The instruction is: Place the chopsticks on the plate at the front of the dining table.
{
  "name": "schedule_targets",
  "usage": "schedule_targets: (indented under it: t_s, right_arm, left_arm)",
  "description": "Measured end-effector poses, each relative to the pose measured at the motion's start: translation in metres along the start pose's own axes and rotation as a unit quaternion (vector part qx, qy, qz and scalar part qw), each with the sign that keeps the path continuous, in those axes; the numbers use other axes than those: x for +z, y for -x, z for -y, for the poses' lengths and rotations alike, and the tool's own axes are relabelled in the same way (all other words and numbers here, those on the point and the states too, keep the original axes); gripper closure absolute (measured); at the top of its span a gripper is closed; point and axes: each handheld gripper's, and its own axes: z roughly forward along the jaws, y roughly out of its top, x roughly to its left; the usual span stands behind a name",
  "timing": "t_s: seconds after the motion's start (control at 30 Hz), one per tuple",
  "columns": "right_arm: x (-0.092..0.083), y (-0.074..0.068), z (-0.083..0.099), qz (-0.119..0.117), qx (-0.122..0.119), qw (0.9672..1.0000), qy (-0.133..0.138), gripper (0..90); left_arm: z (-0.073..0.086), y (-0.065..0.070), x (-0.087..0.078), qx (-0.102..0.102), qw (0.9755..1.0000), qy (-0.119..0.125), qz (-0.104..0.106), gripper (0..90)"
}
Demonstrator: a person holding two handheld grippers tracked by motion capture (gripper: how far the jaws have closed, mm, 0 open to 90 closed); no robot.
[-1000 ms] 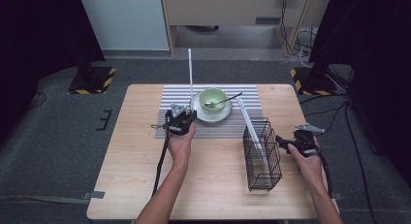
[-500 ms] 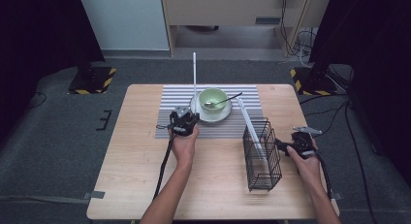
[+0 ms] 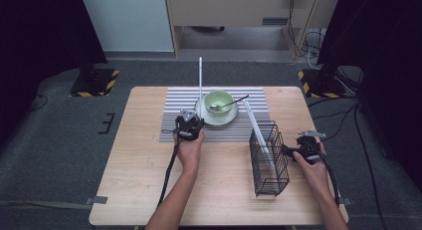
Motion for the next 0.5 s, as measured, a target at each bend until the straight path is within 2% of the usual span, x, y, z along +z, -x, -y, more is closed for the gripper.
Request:
schedule_targets:
  t_s: [0.5]
  right_arm:
    - [-0.0021,0.0059,0.0025,0.003,0.005,1.0,-0.005,4.6]
  left_arm:
    - [0.0089,-0.0056,0.0107,-0.012,0.9998,-0.016,-0.007,86.3]
